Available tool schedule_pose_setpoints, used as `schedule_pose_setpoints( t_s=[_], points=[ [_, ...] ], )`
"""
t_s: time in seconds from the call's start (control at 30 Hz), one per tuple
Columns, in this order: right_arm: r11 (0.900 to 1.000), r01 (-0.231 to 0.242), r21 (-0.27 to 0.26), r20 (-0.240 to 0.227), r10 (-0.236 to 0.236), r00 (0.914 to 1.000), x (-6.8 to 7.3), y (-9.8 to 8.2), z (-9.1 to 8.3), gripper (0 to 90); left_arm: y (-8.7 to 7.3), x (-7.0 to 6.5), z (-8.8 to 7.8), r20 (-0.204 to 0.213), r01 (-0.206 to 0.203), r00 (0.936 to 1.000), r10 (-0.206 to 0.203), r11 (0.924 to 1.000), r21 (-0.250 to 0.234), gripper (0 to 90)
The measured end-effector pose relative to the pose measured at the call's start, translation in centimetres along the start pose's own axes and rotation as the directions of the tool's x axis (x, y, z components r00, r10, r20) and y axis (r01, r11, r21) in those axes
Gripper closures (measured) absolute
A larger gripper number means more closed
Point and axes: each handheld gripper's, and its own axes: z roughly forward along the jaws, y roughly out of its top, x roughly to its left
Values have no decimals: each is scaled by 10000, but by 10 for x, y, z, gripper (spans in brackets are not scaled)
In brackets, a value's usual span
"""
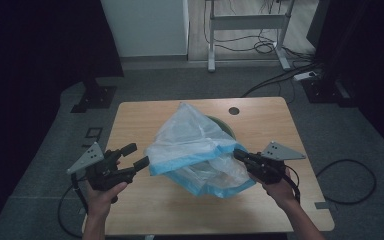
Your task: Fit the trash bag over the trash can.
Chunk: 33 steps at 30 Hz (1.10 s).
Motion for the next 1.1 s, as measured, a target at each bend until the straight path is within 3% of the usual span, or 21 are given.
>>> schedule_pose_setpoints(
  t_s=[0.27,0.5,0.6,0.8,0.87,0.93,1.0,1.03,1.1],
  points=[
    [9999,-110,1,-24,110,9999,0,-1,1,862,-5,-18,10,115,-536,9985,530,9964,660,238],
    [9997,-227,0,-82,227,9997,-1,-1,0,852,-10,-29,30,-451,-1150,9914,1228,9825,1463,150],
    [9996,-270,-25,-92,270,9996,-1,-1,0,848,-11,-31,35,-499,-1241,9897,1339,9787,1633,149],
    [9994,-337,-55,-96,337,9994,-2,-1,-1,838,-13,-37,49,-797,-1622,9803,1806,9671,1962,183],
    [9994,-352,-61,-111,351,9993,-2,-1,-1,830,-13,-38,52,-850,-1718,9778,1916,9649,1986,253],
    [9994,-331,-88,-119,330,9994,-2,0,-2,804,-13,-38,56,-1048,-1791,9737,2022,9641,1962,400],
    [9995,-308,-88,-131,307,9994,-2,0,-2,784,-13,-37,56,-1050,-1763,9745,1985,9658,1901,520],
    [9996,-283,-88,-115,282,9995,-2,0,-2,755,-12,-36,57,-1089,-1743,9744,1968,9667,1872,520],
    [9997,-193,-136,62,194,9998,-1,0,-3,680,-12,-33,57,-1038,-1663,9770,1864,9700,1771,631]
  ],
)
